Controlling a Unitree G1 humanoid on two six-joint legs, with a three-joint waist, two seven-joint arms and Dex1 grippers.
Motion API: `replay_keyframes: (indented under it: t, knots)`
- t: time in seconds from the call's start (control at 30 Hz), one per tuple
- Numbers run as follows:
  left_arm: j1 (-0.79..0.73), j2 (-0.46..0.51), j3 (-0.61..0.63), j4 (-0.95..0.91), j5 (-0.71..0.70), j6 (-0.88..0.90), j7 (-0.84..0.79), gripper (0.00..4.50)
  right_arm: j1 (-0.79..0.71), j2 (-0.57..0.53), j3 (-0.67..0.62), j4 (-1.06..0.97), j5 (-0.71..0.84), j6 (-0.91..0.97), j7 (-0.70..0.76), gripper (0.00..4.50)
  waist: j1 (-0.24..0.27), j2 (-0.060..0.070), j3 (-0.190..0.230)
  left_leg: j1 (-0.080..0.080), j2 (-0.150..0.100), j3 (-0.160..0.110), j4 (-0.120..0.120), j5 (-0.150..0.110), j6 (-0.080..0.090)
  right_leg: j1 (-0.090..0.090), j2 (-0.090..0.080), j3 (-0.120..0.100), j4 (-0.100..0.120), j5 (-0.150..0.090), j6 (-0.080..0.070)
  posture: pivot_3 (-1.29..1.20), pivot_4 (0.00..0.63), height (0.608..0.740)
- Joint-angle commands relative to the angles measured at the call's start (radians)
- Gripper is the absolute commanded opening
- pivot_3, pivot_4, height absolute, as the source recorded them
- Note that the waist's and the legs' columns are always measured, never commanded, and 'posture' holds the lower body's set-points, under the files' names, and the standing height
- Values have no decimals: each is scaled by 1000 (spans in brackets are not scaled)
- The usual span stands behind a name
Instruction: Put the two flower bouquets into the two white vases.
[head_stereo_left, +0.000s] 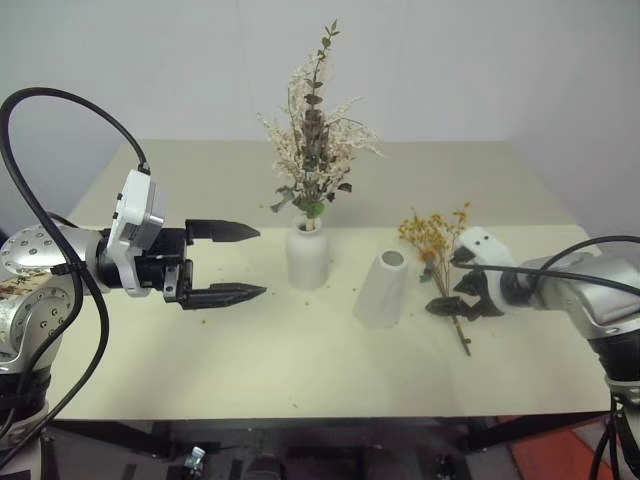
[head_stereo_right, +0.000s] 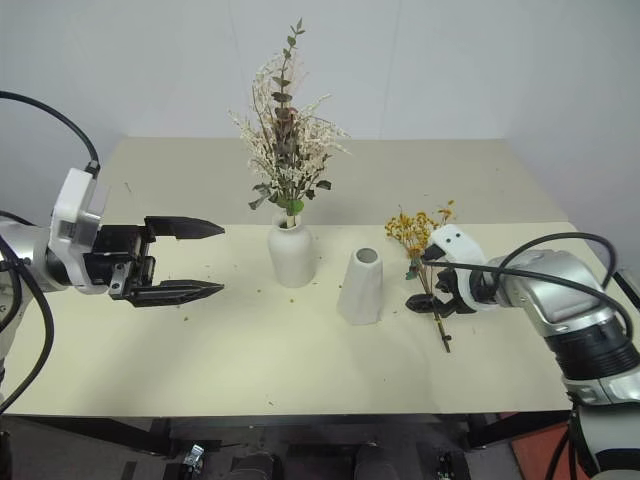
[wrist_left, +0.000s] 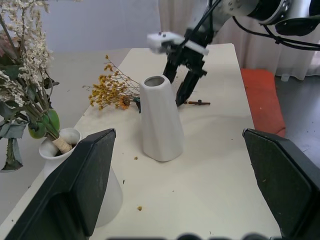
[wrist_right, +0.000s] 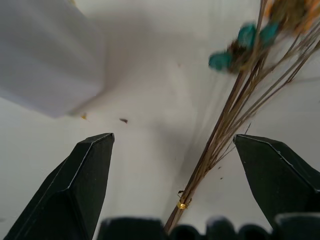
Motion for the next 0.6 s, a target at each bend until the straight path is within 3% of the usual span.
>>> replay_keyframes:
  t: [0.03, 0.1, 0.2, 0.37, 0.6]
  knots:
    - [-28, -2, -2, -10, 1, -22, 2, 4444, -55, 16, 36, 78, -76, -44, -4, 4500, -1, 0, 0, 0, 0, 0, 0, 0, 0, 0, 0, 0, 0, 0, 0, 0, 150, 740]
    - [-30, -5, -5, -10, 2, -23, 5, 4444, -72, 42, 60, 135, -113, -64, -9, 4500, -1, 0, 0, 0, 0, 0, 0, 0, 0, 0, 1, 0, 0, 0, 0, 0, 150, 740]
    - [-27, -8, -2, -10, 3, -27, 8, 4500, -82, 69, 66, 192, -148, -99, -3, 3862, -3, 0, 0, 0, 0, 0, 0, 0, 0, 0, 0, 0, 1, 0, 0, 0, 150, 740]
    - [-29, -18, 3, -5, 7, -29, 24, 4500, -84, 94, 27, 216, -176, -126, -6, 2207, -3, 0, 0, 1, 0, 0, 0, 0, 0, 0, 1, 0, 1, 0, 0, 0, 150, 740]
    - [-45, -45, -1, 28, 25, -26, 60, 4500, -82, 195, -130, 242, -206, -102, -166, 19, -4, 0, 0, 1, 0, 0, 0, 0, 0, 0, 1, 0, 1, 0, 0, 0, 150, 740]
